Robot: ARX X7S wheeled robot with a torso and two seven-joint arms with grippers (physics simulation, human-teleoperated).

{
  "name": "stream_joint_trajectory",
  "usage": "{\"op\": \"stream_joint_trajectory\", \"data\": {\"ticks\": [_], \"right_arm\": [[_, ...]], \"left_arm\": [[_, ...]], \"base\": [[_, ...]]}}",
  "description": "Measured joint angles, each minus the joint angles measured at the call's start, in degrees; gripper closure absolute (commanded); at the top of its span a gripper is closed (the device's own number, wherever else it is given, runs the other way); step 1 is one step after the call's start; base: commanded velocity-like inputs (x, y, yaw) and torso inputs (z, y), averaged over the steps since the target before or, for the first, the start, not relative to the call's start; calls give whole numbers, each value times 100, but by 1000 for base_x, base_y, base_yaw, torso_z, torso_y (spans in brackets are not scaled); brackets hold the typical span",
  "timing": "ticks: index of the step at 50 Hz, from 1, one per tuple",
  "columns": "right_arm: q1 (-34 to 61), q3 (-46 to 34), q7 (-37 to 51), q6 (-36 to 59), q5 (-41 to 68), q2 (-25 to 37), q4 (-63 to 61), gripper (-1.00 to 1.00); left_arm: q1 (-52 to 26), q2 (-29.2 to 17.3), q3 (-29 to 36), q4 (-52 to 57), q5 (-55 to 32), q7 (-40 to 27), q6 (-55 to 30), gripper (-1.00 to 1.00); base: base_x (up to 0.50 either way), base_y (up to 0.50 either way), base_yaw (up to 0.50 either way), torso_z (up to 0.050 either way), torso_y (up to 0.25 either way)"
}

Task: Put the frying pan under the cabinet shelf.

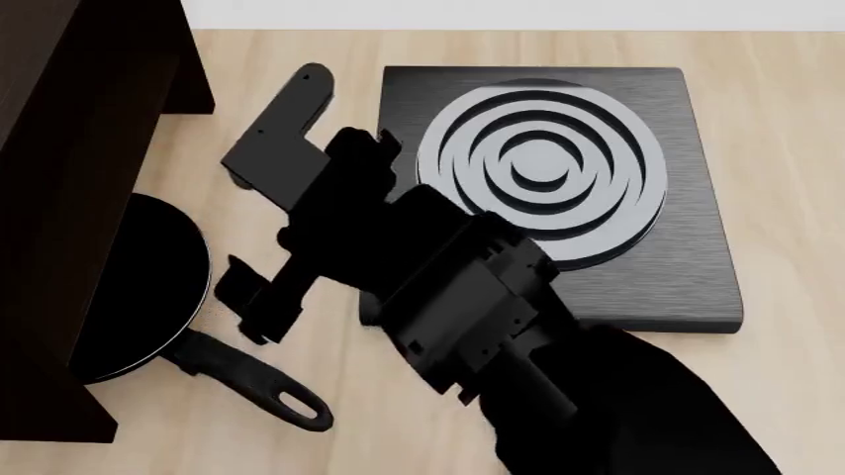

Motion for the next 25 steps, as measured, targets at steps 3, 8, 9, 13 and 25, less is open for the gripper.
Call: {"op": "stream_joint_trajectory", "data": {"ticks": [3, 8, 9, 13, 25], "right_arm": [[41, 10, 64, -94, 16, 1, 80, -100], [95, 5, 249, -111, 49, 109, -64, -100], [104, -2, 326, -80, 62, 174, -184, -100], [151, -10, 744, 105, 144, 534, -835, -100], [308, 80, 2253, 755, 533, 1949, -3304, -100]], "left_arm": [[-70, 29, 27, 8, -33, -10, -38, -100], [-189, 72, 60, 29, -98, -34, -103, -100], [-212, 81, 69, 32, -107, -37, -114, -100], [-296, 115, 99, 44, -144, -48, -150, -100], [-628, 238, 167, 122, -362, -151, -350, -100]], "base": [[0, 0, 0, 0, 0], [0, 0, 0, 0, 0], [0, 0, 0, 0, 0], [0, 0, 0, 0, 0], [0, 0, 0, 0, 0]]}}
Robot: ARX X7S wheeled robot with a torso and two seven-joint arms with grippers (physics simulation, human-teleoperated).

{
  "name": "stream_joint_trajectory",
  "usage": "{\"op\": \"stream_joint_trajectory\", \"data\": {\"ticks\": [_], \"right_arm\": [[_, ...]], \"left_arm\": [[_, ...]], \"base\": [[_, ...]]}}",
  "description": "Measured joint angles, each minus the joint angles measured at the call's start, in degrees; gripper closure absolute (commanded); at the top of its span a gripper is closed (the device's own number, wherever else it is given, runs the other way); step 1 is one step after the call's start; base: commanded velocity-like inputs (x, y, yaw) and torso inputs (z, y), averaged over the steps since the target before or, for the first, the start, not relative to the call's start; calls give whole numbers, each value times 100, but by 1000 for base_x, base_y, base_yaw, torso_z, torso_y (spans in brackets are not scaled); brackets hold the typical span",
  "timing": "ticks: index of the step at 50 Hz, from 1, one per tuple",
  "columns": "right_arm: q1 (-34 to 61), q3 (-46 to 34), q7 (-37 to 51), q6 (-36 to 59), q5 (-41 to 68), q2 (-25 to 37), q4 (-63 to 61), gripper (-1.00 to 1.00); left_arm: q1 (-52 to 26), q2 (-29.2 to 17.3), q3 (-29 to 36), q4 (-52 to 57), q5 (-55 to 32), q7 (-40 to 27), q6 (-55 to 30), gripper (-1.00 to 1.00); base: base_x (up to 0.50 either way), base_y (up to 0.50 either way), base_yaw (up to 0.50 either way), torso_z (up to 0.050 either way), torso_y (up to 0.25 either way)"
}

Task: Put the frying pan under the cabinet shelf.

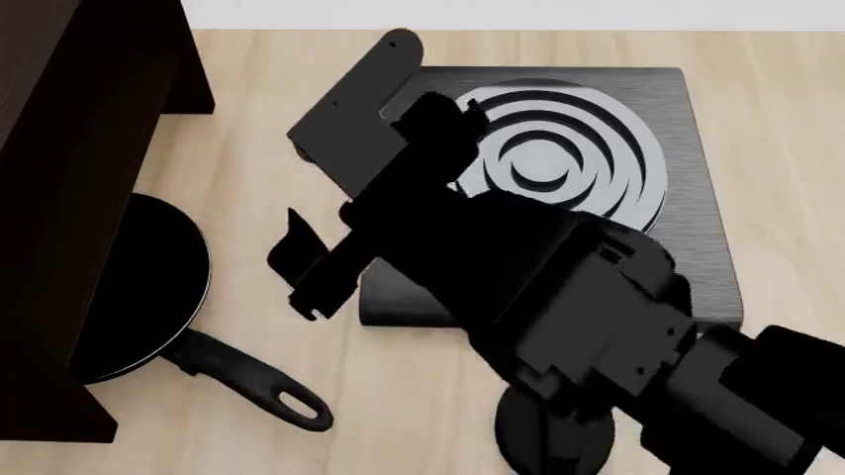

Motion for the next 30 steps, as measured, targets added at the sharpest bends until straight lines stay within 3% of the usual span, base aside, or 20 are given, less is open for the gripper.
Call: {"op": "stream_joint_trajectory", "data": {"ticks": [15, 30], "right_arm": [[64, 162, 1602, 580, 538, 1537, -2477, -100], [-35, 304, 2604, 745, 890, 2635, -3826, -100]], "left_arm": [[-422, 201, 52, 154, -420, -255, -301, -100], [-574, 346, 184, 153, -493, -330, -334, -100]], "base": [[0, 0, 0, 0, 0], [0, 0, 0, 0, 0]]}}
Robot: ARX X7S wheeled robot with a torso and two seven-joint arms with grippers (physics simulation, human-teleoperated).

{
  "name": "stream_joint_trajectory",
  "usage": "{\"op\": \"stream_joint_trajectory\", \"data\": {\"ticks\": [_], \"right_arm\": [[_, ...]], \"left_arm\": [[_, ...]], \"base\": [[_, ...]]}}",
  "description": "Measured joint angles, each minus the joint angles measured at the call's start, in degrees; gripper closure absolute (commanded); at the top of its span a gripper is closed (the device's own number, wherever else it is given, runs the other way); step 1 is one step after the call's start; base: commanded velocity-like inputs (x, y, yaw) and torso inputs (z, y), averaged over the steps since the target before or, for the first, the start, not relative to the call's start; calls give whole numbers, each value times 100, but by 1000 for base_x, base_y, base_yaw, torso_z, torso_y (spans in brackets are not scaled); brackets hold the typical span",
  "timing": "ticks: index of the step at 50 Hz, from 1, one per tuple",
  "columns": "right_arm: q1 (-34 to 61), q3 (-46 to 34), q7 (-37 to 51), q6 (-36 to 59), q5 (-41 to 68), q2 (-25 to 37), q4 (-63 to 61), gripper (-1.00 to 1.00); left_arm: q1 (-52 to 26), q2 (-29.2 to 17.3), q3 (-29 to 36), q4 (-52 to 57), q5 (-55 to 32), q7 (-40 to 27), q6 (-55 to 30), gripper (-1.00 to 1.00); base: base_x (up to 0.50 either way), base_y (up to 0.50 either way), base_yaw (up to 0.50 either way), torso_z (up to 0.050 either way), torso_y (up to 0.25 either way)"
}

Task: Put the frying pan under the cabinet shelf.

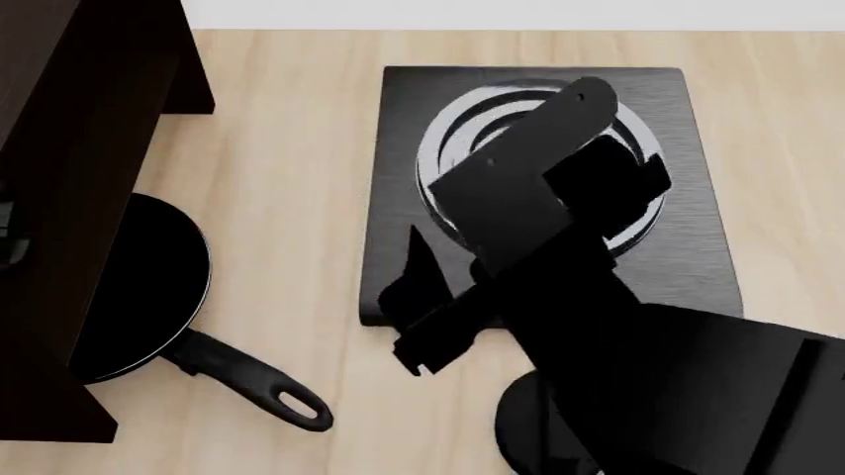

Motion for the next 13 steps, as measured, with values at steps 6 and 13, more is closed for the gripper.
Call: {"op": "stream_joint_trajectory", "data": {"ticks": [6, 13], "right_arm": [[-42, 70, 156, -44, 93, 351, -245, -100], [-68, 150, 255, -100, 190, 680, -432, -100]], "left_arm": [[-2, 24, 43, -33, 30, 11, 39, -100], [13, 29, 76, -70, 67, 30, 92, -100]], "base": [[0, 0, 0, 0, 0], [0, 0, 1, 0, 0]]}}
